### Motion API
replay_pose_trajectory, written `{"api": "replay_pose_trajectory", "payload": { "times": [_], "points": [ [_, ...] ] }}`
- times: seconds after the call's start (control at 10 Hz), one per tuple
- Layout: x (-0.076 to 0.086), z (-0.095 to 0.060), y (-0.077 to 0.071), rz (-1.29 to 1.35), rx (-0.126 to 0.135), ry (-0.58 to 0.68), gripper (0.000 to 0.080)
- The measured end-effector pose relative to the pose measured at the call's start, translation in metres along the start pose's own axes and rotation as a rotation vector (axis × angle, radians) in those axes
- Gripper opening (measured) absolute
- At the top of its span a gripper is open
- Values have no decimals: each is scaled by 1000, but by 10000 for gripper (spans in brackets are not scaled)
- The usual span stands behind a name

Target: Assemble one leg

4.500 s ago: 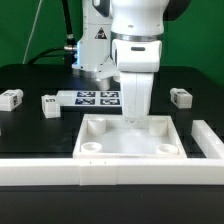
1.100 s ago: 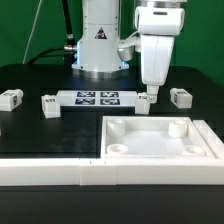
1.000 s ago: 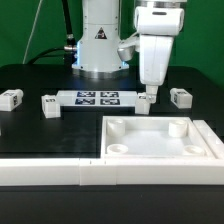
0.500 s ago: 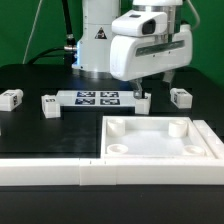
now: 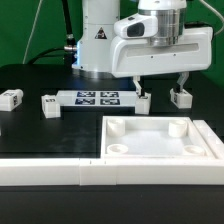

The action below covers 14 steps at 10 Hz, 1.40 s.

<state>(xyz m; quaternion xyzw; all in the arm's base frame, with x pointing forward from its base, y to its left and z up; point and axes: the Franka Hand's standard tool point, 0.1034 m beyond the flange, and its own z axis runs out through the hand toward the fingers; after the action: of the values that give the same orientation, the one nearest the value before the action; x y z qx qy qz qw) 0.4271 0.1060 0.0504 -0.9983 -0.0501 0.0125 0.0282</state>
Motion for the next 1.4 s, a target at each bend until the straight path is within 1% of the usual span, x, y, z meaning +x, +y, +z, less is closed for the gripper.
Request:
{"api": "replay_pose_trajectory", "payload": {
  "times": [0.1, 0.2, 0.4, 0.5, 0.6, 0.7, 0.8, 0.9, 1.0, 1.1, 1.2, 1.3, 1.4],
  "points": [
    [-9, 5, -9, 27, 2, 14, 649],
    [-22, 9, -18, 6, 3, 1, 649],
    [-33, 11, -37, -33, 7, -10, 649],
    [-38, 13, -42, -46, 8, -23, 649],
    [-38, 13, -41, -45, 6, -48, 649],
    [-37, 13, -41, -45, 7, -43, 649],
    [-42, 14, -40, -46, 1, -90, 649],
    [-45, 13, -40, -45, -8, -184, 649],
    [-44, 12, -40, -42, -13, -269, 649],
    [-45, 13, -42, -31, -17, -322, 649],
    [-61, 14, -46, -26, -30, -439, 649],
    [-68, 13, -51, -32, -33, -539, 649],
    [-67, 12, -53, -36, -34, -601, 649]
  ]
}}
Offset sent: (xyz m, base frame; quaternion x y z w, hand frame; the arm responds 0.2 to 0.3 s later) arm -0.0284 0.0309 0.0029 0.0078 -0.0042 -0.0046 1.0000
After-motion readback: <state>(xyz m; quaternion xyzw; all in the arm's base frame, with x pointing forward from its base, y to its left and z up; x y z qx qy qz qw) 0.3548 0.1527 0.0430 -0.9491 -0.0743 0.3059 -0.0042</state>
